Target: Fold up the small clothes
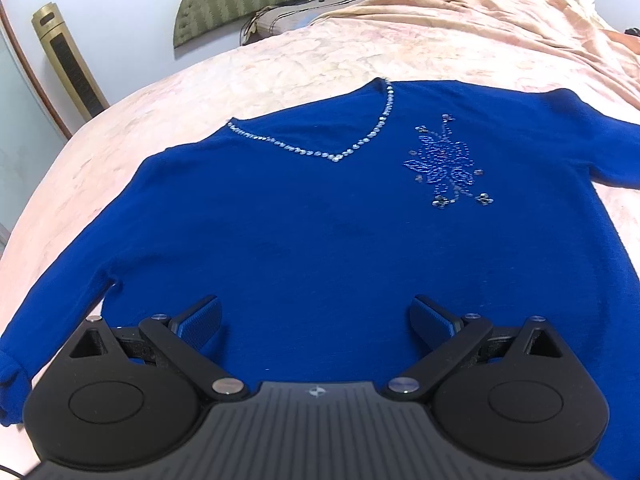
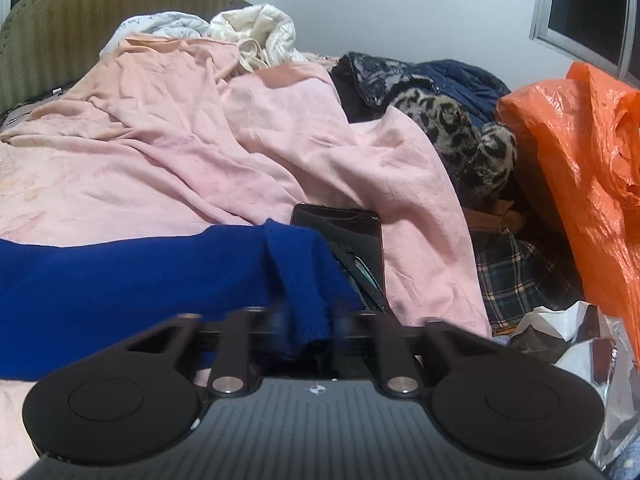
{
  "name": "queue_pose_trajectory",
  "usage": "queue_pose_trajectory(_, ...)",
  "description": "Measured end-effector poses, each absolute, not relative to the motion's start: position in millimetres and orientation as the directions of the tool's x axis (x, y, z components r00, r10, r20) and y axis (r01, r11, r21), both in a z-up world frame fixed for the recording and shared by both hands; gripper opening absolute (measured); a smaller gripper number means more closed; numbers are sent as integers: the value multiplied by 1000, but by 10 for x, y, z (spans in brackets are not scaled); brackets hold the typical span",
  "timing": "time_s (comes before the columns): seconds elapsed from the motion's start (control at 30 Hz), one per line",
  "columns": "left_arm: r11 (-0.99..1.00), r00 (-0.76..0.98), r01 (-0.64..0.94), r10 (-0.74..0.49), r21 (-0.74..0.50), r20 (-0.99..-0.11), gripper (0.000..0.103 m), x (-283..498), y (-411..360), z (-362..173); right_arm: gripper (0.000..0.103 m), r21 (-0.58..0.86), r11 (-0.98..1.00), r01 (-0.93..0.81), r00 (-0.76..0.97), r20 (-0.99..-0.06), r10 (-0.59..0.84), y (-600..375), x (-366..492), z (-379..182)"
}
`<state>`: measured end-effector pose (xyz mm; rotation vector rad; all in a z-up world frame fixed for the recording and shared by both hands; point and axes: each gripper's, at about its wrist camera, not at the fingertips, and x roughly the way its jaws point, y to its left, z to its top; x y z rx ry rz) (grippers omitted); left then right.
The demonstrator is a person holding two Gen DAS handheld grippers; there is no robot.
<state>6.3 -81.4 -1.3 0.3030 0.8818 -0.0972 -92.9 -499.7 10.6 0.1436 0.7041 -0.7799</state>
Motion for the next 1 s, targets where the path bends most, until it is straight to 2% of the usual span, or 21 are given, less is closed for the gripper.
queue_pose_trajectory(0.07,955,632,199,45,218,-773,101,78,-768,-13,4,-102,722,684,513,-637,-576,-5046,-934,154)
queue_pose_trajectory(0.13,960,627,188,44,206,-778,101,98,-705,-3,5,-16,746,666,565,-641,-519,-5060,-985,278)
queue_pose_trajectory(0.23,968,623,175,33,180,-781,101,118,-593,23,5,277,758,590,704,-636,-316,-5160,-1081,485)
queue_pose_trajectory(0.3,972,624,163,30,167,-781,101,133,-518,36,6,488,720,494,800,-579,-156,-5177,-1106,614)
queue_pose_trajectory(0.37,977,620,146,30,153,-784,101,144,-437,39,6,599,692,403,855,-517,-51,-5096,-1062,738)
queue_pose_trajectory(0.47,983,611,129,24,130,-791,101,153,-315,37,7,678,676,288,892,-446,68,-4837,-902,866)
queue_pose_trajectory(0.63,987,615,92,48,133,-787,101,152,-139,45,7,747,649,145,887,-389,250,-4383,-540,915)
queue_pose_trajectory(0.73,990,611,73,54,123,-790,101,157,-58,50,7,756,647,94,851,-398,342,-4020,-248,827)
queue_pose_trajectory(0.87,991,604,66,54,118,-795,101,148,-6,37,9,752,655,71,770,-459,443,-3548,214,552)
queue_pose_trajectory(0.93,989,603,66,63,129,-795,101,143,-12,27,18,756,651,70,726,-487,486,-3366,441,377)
queue_pose_trajectory(0.97,989,602,68,67,135,-796,101,146,-15,25,27,748,659,73,695,-513,504,-3243,576,266)
queue_pose_trajectory(1.0,987,603,72,70,141,-794,101,142,-16,28,42,724,686,73,659,-551,511,-3104,645,163)
